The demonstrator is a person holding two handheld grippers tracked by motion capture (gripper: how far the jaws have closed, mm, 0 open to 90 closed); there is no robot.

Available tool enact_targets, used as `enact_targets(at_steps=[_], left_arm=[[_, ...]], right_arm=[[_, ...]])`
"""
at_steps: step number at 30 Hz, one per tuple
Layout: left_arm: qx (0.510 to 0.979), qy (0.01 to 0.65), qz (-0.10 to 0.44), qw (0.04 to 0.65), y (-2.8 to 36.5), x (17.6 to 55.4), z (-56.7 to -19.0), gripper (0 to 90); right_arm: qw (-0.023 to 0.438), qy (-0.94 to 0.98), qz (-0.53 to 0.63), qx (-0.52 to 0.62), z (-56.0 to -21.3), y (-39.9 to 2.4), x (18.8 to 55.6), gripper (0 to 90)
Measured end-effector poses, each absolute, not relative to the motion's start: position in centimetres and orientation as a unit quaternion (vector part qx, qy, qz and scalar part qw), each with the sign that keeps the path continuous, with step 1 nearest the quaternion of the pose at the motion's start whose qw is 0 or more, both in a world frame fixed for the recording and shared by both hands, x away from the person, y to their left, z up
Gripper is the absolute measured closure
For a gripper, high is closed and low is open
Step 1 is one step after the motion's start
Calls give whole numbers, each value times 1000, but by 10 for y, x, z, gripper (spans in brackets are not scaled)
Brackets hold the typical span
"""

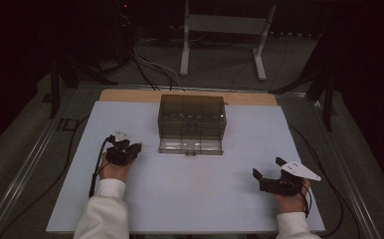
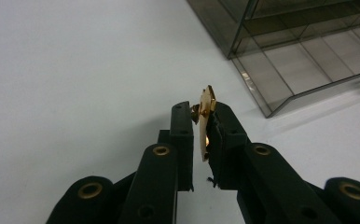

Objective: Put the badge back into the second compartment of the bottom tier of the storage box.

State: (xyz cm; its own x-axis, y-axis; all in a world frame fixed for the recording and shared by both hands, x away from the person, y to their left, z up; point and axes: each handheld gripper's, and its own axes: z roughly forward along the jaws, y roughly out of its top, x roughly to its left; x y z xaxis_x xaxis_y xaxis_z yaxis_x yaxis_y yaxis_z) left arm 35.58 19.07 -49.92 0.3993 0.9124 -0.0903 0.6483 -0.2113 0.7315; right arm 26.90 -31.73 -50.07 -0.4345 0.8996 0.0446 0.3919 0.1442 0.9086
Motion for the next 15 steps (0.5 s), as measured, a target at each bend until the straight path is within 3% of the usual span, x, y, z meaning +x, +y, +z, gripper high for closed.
enact_targets(at_steps=[15], left_arm=[[756,503,183,376,182,357,-486,818]], right_arm=[[272,706,468,457,-501,-318,269,0]])
